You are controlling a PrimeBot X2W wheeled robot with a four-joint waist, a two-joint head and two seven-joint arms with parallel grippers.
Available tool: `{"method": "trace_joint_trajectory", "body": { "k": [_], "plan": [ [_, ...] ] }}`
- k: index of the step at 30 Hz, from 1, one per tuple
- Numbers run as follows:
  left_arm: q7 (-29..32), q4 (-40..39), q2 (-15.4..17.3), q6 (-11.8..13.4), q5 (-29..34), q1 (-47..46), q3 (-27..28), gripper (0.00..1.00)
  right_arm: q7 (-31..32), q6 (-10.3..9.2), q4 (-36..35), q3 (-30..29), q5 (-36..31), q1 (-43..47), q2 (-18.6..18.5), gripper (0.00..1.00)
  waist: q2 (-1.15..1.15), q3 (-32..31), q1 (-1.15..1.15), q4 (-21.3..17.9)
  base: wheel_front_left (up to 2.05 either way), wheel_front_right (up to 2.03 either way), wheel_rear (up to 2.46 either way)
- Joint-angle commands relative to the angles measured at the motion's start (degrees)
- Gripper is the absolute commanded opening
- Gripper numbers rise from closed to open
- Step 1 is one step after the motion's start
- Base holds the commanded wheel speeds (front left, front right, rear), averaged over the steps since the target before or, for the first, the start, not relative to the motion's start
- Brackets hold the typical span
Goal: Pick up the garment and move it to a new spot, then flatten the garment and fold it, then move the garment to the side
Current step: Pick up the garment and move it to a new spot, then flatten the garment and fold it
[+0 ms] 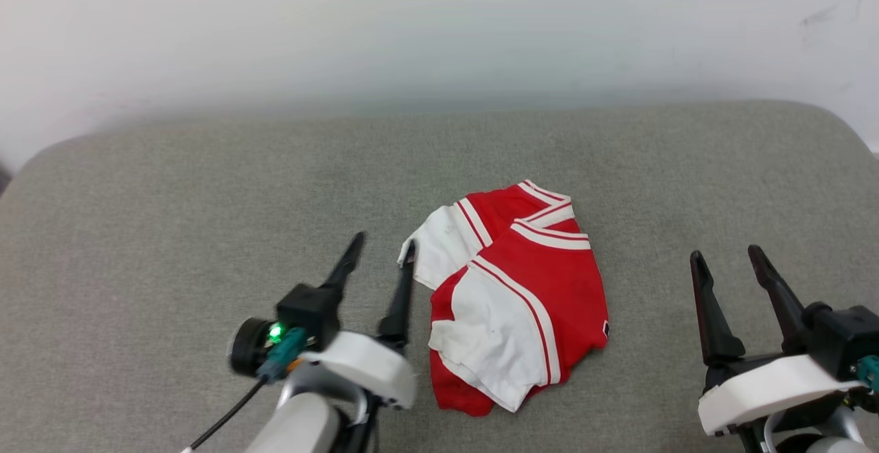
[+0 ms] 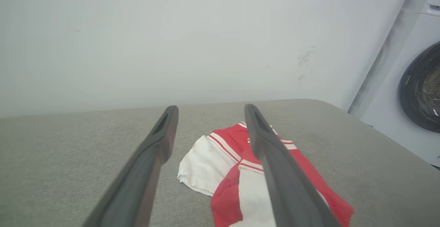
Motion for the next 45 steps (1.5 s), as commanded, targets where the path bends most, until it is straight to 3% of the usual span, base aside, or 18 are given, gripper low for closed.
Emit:
{"method": "trace_joint_trajectory", "body": {
  "k": [1,6,12,27,32,36,41,45],
  "plan": [
    [-0.34,-0.32,2.06,1.24,-0.41,2.25,1.73,1.00,0.46,-0.04,0.09,-0.29,-0.44,1.52,0.10,1.00,0.00,-1.78,0.00,0.73,0.00,0.00,0.00],
    [-0.26,-1.74,6.61,3.32,-1.24,6.39,5.48,1.00,0.97,-0.04,-0.46,-1.17,-0.12,3.28,0.09,1.00,0.00,-2.94,0.00,0.67,0.00,0.00,0.00],
    [0.32,-3.85,9.53,4.26,-2.22,10.07,7.35,1.00,1.33,-0.04,-1.11,-1.60,0.39,4.85,0.10,1.00,0.00,-3.65,0.00,0.37,0.00,0.00,0.00],
    [0.41,-6.62,9.70,4.78,-2.94,10.32,7.34,1.00,3.22,-0.04,-1.37,-2.01,0.71,4.07,0.10,1.00,0.00,-3.54,0.00,1.09,0.00,0.00,0.00],
    [-0.01,-7.51,9.39,5.11,-2.06,9.41,7.00,1.00,11.43,-0.03,-0.27,-0.69,0.32,1.70,-0.43,1.00,0.00,-2.87,0.00,3.48,0.00,0.00,0.00],
    [-0.42,-8.50,8.58,5.20,-1.95,8.81,6.96,1.00,22.99,-0.05,0.45,2.99,3.53,-0.95,-2.72,1.00,0.00,-1.76,0.00,6.65,0.00,0.00,0.00],
    [-0.86,-9.58,7.57,5.37,-1.39,7.68,7.23,1.00,37.97,-0.04,0.39,11.78,8.47,-4.47,-8.04,1.00,0.00,0.87,0.00,10.64,0.00,0.00,0.00],
    [-1.12,-10.11,6.70,5.33,-1.03,6.92,7.87,1.00,44.75,-0.03,0.57,18.75,12.36,-7.85,-11.30,1.00,0.00,2.98,0.00,13.25,0.00,0.00,0.00]
  ]
}}
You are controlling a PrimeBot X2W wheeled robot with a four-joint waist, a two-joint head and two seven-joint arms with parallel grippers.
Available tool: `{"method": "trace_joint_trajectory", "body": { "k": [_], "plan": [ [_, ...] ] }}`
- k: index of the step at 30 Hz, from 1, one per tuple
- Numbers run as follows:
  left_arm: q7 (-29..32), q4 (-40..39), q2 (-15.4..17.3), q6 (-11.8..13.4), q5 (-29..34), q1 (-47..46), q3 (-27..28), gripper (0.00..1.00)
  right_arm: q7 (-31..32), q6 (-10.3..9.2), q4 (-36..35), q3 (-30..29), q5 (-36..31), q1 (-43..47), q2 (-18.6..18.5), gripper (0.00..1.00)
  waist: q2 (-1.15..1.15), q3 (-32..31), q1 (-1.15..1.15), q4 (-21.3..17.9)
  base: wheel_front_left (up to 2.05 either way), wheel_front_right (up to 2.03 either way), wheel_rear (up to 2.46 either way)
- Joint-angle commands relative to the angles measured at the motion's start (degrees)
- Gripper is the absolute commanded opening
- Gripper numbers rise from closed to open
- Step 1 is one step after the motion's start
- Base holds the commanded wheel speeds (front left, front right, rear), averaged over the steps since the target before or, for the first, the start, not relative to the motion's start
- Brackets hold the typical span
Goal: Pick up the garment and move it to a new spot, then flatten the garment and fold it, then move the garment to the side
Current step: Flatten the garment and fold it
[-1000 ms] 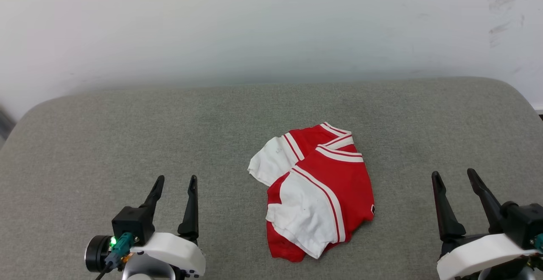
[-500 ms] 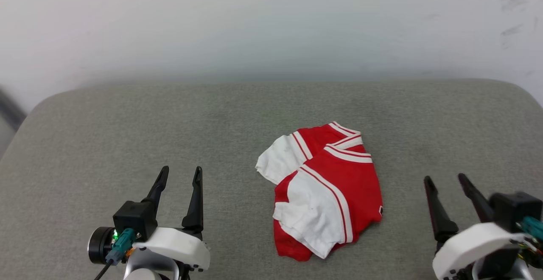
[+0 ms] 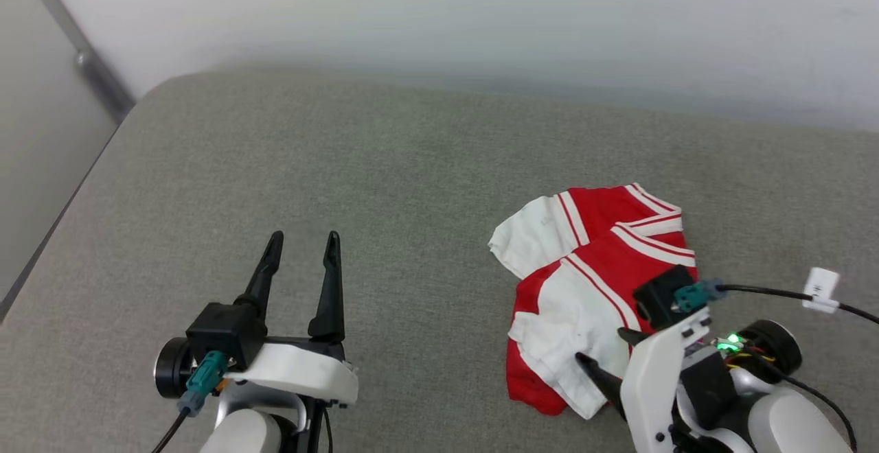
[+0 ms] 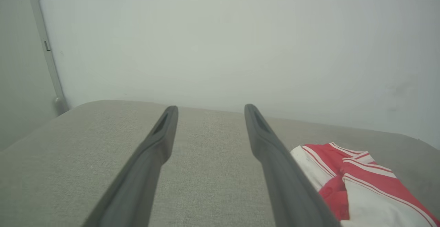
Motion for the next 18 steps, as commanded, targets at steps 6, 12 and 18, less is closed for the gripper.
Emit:
{"method": "trace_joint_trajectory", "body": {
  "k": [6,12,18],
  "plan": [
    [-0.46,-0.12,-1.15,-0.79,1.29,-2.10,0.72,1.00,2.21,-0.03,2.76,9.55,2.73,-6.35,-3.27,1.00,0.00,4.62,-0.01,3.89,0.00,0.00,0.00],
    [-0.46,0.04,-2.16,-1.37,2.09,-2.23,1.98,1.00,0.79,-0.03,7.29,13.06,3.17,-9.84,-4.26,0.00,0.00,5.45,-0.01,3.56,0.00,0.00,0.00],
    [-0.42,0.32,-2.53,-1.96,3.02,-1.12,3.45,1.00,-2.66,-0.03,6.57,11.69,2.64,-11.73,-4.34,0.00,0.00,4.45,-0.01,0.96,0.00,0.00,0.00]
  ]
}}
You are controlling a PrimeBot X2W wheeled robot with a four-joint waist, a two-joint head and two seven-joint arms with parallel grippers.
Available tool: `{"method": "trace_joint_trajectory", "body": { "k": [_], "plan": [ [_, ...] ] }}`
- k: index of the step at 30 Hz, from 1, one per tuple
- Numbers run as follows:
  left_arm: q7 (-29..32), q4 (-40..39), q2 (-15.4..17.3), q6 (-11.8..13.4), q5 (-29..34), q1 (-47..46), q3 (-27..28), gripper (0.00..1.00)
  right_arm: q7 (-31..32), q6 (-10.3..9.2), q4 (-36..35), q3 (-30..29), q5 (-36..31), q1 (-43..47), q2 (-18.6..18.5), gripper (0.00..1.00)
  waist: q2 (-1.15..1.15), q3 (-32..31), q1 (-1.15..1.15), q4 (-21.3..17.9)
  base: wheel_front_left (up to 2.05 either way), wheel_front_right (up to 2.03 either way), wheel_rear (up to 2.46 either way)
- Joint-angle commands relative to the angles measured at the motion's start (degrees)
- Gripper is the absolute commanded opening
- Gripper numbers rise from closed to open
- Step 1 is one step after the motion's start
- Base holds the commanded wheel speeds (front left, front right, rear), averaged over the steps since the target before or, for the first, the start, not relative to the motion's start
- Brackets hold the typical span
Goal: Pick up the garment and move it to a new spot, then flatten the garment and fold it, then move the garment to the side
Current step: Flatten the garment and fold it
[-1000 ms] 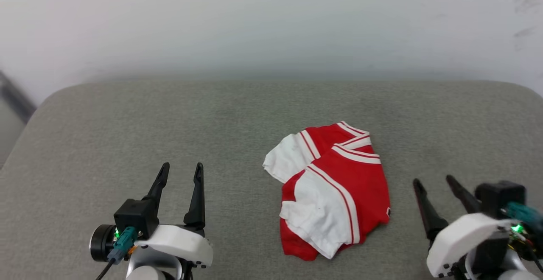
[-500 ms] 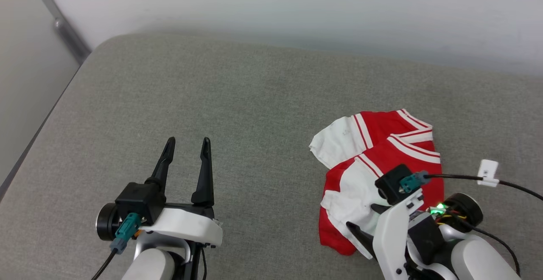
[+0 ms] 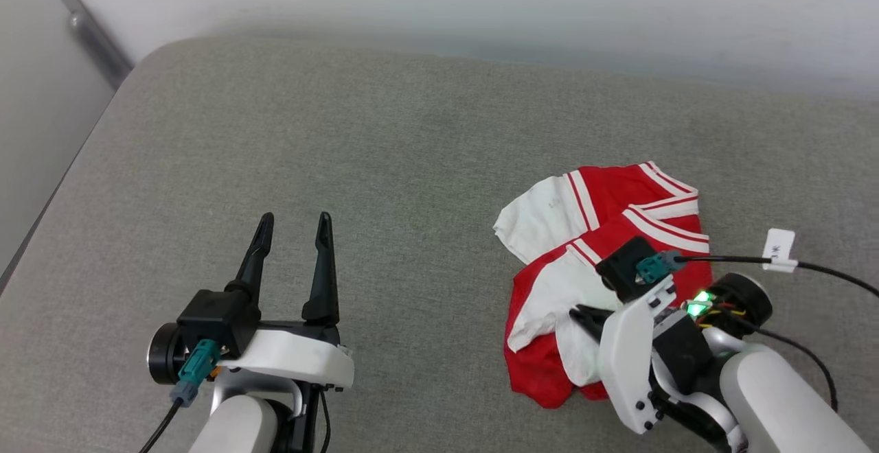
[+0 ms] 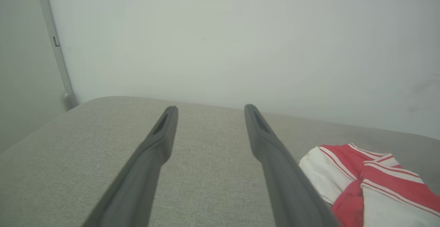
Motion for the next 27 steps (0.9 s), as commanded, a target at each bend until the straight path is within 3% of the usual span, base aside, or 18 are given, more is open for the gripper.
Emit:
{"method": "trace_joint_trajectory", "body": {
  "k": [1,6,11,17,21,23,24,25,27],
  "plan": [
    [-0.15,0.01,-0.21,-0.22,0.59,0.68,0.40,1.00,-1.16,-0.04,-1.01,-1.24,-0.46,-1.03,-0.10,0.00,0.00,-0.79,-0.01,-1.49,0.00,0.00,0.00],
    [-0.15,-0.12,0.18,-0.60,1.05,1.23,1.08,1.00,-4.09,-0.04,-3.18,-8.95,-1.35,-0.05,1.21,0.00,0.00,-1.91,-0.01,-4.74,0.00,0.00,0.00],
    [-0.15,-0.18,0.56,-0.29,1.24,1.94,1.37,1.00,-6.25,-0.04,-2.72,-23.92,-2.97,3.74,4.26,0.00,0.00,-2.68,-0.01,-7.81,0.00,0.00,0.00],
    [-0.08,-0.18,0.63,-0.03,0.79,2.46,1.30,1.00,-7.05,-0.03,2.78,-42.38,-3.86,10.82,10.17,0.00,0.00,-2.93,-0.01,-9.84,0.00,0.00,0.00],
    [0.16,-0.07,0.85,0.11,0.32,3.05,1.36,1.00,-9.51,-0.03,8.94,-48.11,-4.80,14.30,12.12,0.00,0.00,-2.69,-0.01,-10.45,0.00,0.00,0.00],
    [0.25,-0.03,0.99,0.13,0.30,3.09,1.41,1.00,-11.55,-0.03,12.10,-48.72,-4.59,14.60,12.68,0.37,0.00,-2.39,-0.01,-10.68,0.00,0.00,0.00],
    [0.26,0.05,1.10,0.13,0.16,3.14,1.50,1.00,-12.54,-0.03,13.50,-48.62,-4.55,14.57,12.80,0.87,0.00,-2.26,-0.01,-10.77,0.00,0.00,0.00],
    [0.30,0.15,1.20,0.14,0.04,3.18,1.53,1.00,-13.86,-0.03,14.60,-48.85,-4.29,14.13,12.90,1.00,0.00,-2.16,-0.01,-10.84,0.00,0.00,0.00],
    [0.33,0.25,1.31,0.17,-0.07,3.27,1.58,1.00,-16.67,-0.03,15.91,-48.38,-4.02,13.26,13.18,1.00,0.00,-2.08,-0.01,-10.89,0.00,0.00,0.00]
  ]
}}
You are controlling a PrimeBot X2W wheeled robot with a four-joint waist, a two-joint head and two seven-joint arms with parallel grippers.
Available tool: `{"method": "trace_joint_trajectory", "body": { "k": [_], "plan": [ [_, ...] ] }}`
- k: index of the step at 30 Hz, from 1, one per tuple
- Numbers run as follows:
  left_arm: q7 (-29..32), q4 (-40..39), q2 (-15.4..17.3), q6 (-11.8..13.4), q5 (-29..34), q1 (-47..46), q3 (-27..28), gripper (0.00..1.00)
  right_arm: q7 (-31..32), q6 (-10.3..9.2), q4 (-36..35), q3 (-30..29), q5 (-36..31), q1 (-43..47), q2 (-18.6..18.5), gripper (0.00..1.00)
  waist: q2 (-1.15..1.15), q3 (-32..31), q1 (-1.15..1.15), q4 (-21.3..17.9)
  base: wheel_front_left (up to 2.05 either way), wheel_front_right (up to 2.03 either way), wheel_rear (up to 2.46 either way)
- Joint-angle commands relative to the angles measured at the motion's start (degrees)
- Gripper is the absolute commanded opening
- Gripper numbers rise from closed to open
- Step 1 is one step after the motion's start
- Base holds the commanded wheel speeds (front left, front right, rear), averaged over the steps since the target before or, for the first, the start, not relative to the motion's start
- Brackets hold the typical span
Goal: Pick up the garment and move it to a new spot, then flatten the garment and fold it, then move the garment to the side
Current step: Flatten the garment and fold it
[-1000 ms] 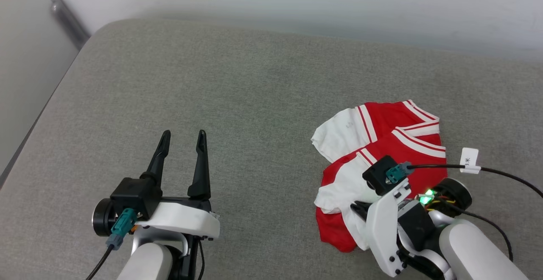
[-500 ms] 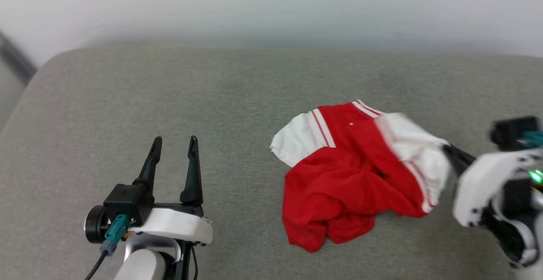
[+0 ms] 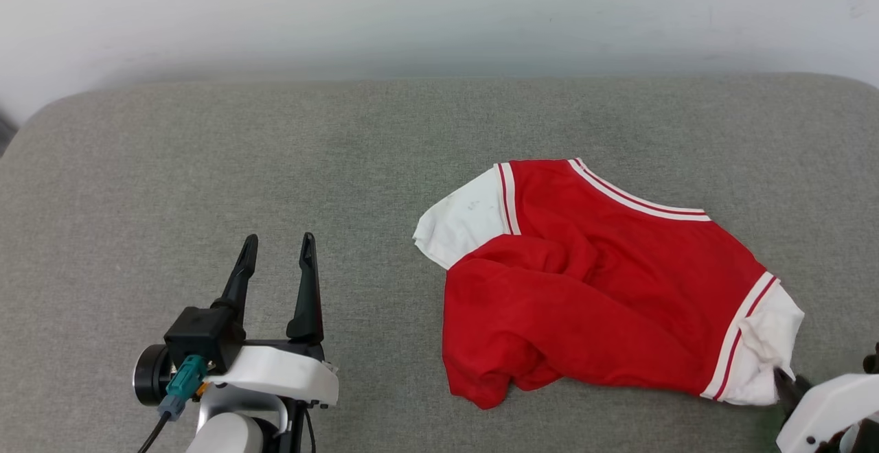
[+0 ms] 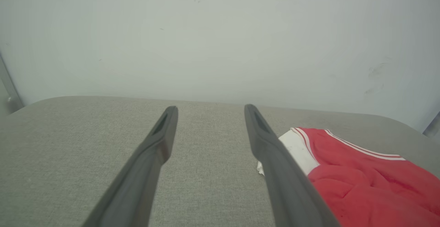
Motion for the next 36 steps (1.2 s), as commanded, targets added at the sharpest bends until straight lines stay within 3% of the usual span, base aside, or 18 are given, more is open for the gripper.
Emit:
{"method": "trace_joint_trajectory", "body": {
  "k": [1,7,16,29,36],
  "plan": [
    [0.07,0.10,0.36,0.31,-0.26,0.55,0.13,1.00,-3.17,-0.02,0.60,0.41,0.22,-1.51,0.15,1.00,0.00,-0.01,0.00,-0.06,0.00,0.00,0.00],
    [0.36,0.05,0.46,0.61,-0.40,1.24,-0.04,1.00,-12.73,-0.02,-2.21,-0.04,-2.64,-1.53,-0.98,1.00,0.00,-0.96,0.00,0.61,0.00,0.00,0.00],
    [1.42,0.22,1.76,1.69,-1.01,3.39,0.75,1.00,-22.68,-0.02,-15.28,4.71,-7.49,1.89,0.00,1.00,0.00,-4.13,0.00,1.00,0.00,0.00,0.00],
    [5.48,-0.21,3.92,2.61,-2.41,5.80,1.43,1.00,-23.04,-0.03,-28.64,14.61,-8.57,10.83,2.17,1.00,0.00,-6.98,0.00,-0.93,0.00,0.00,0.00],
    [12.67,1.68,4.73,-0.37,-5.12,1.27,-0.15,1.00,-22.85,-0.03,-30.07,16.13,-6.57,10.78,2.23,1.00,0.00,-6.18,0.00,-3.57,0.00,0.00,0.00]
  ]
}}
